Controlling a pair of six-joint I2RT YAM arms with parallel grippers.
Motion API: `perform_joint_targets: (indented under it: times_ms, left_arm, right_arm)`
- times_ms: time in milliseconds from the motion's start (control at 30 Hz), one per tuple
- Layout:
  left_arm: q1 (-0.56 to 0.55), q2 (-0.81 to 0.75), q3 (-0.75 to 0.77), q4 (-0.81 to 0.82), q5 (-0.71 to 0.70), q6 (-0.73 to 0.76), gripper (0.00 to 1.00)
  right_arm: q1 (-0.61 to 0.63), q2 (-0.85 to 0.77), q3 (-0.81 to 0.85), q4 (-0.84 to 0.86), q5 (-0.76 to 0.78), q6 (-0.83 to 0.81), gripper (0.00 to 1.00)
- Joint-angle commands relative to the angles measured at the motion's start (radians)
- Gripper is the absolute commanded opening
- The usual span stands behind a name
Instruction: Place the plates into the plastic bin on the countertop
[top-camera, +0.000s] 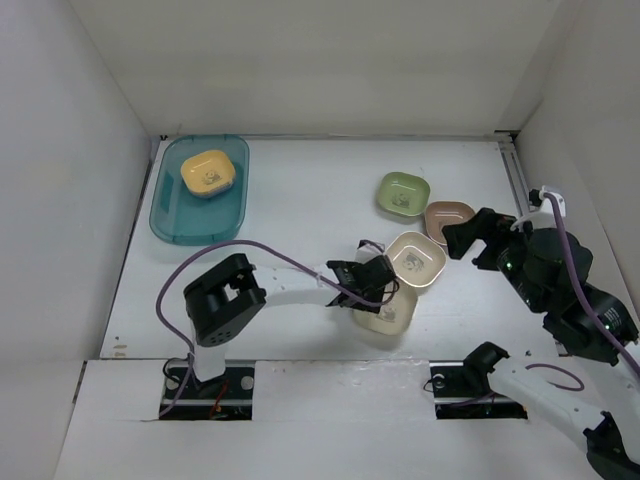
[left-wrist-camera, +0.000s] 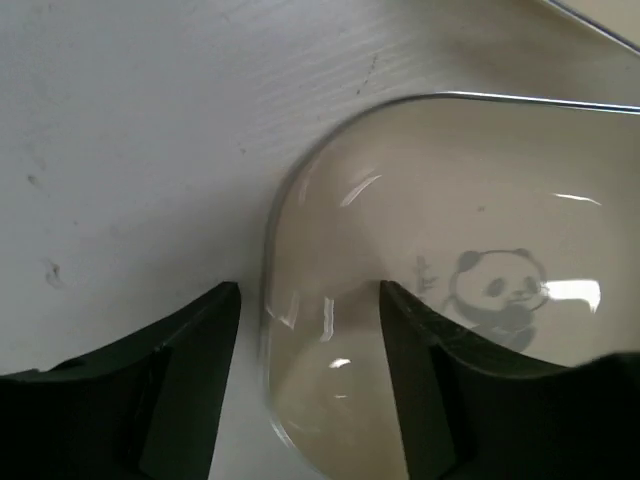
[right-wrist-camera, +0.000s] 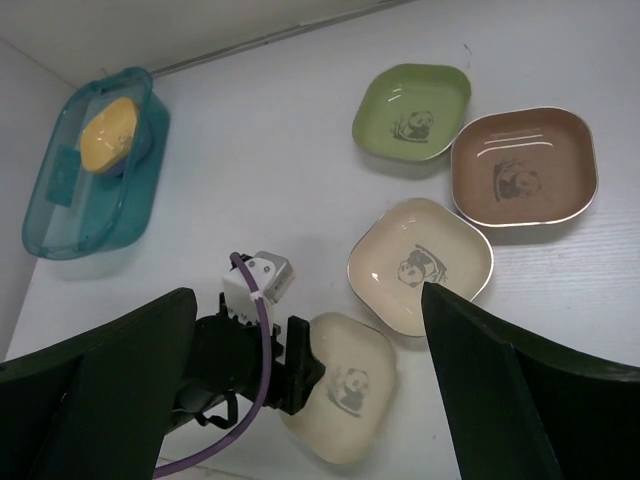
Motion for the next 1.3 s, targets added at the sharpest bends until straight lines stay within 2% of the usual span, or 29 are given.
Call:
perform_joint_targets:
  times_ms: [0, 33, 100, 133, 200, 367, 500, 633, 667, 733, 767, 833, 867, 900, 1000, 1133, 1167, 1267]
  left_arm:
    - [0.001, 0.090, 0.035, -0.071, -0.047, -0.053, 0.51]
    - [0.001, 0.101, 0.035, -0.092, -0.086, -0.085, 0.25]
    - [0.001, 0.101, 0.061, -0.207, -0.167, -0.148, 0.06]
    - [0.001, 0.101, 0.061, -0.246, -0.229, -0.176, 0.01]
    - [0.045, 0.040, 0.050, -0.316, -0.276, -0.248, 0.00]
    - [0.160, -0.147, 0.006, -0.433, -0.380, -0.293, 0.00]
    - [0.300, -0.262, 0.079, -0.485, -0.416, -0.239, 0.00]
    - [0.493, -0.386, 0.142, -0.368, -0.347, -0.141, 0.00]
    - [0.604, -0.397, 0.156, -0.331, -0.327, -0.141, 0.00]
    - [0.723, -0.397, 0.208, -0.317, -0.258, -0.176, 0.00]
    - [0.831, -0.410, 0.220, -0.303, -0.238, -0.185, 0.00]
    - [0.935, -0.410, 0.249, -0.243, -0.165, -0.185, 0.00]
    - [0.987, -0.390, 0.290, -0.243, -0.154, -0.196, 0.00]
    - [1.085, -0.370, 0.314, -0.234, -0.141, -0.196, 0.00]
    - [1.229, -0.232, 0.444, -0.234, -0.075, -0.182, 0.00]
    - [1.314, -0.007, 0.639, -0.200, 0.020, -0.066, 0.00]
    - [1.326, 0.035, 0.669, -0.170, 0.062, 0.021, 0.00]
    - [1.375, 0.176, 0.789, -0.192, 0.187, 0.078, 0.00]
  right_arm:
    - [0.003, -0.015, -0.002, 0.049, -0.015, -0.013, 1.00]
    - [0.003, -0.015, -0.002, 0.049, -0.015, -0.013, 1.00]
    - [0.003, -0.003, -0.002, 0.049, -0.002, -0.013, 1.00]
    - [0.003, 0.010, -0.011, 0.049, 0.007, -0.013, 1.00]
    - [0.003, 0.019, -0.011, 0.061, 0.007, -0.013, 1.00]
    - [0.003, 0.053, -0.033, 0.121, -0.021, -0.022, 1.00]
    - [0.003, 0.074, -0.033, 0.144, -0.044, -0.031, 1.00]
    - [0.003, 0.093, -0.033, 0.167, -0.080, -0.032, 1.00]
    - [0.003, 0.093, -0.033, 0.182, -0.091, -0.041, 1.00]
    - [0.003, 0.102, -0.058, 0.219, -0.126, -0.041, 1.00]
    - [0.003, 0.102, -0.059, 0.230, -0.139, -0.041, 1.00]
    - [0.003, 0.128, -0.071, 0.259, -0.163, -0.050, 1.00]
    - [0.003, 0.128, -0.085, 0.268, -0.189, -0.050, 1.00]
    - [-0.006, 0.139, -0.100, 0.279, -0.199, -0.050, 1.00]
    - [-0.007, 0.148, -0.126, 0.314, -0.246, -0.050, 1.00]
    - [-0.007, 0.157, -0.152, 0.348, -0.278, -0.050, 1.00]
    - [-0.007, 0.157, -0.152, 0.357, -0.278, -0.050, 1.00]
    - [-0.007, 0.166, -0.161, 0.357, -0.278, -0.061, 1.00]
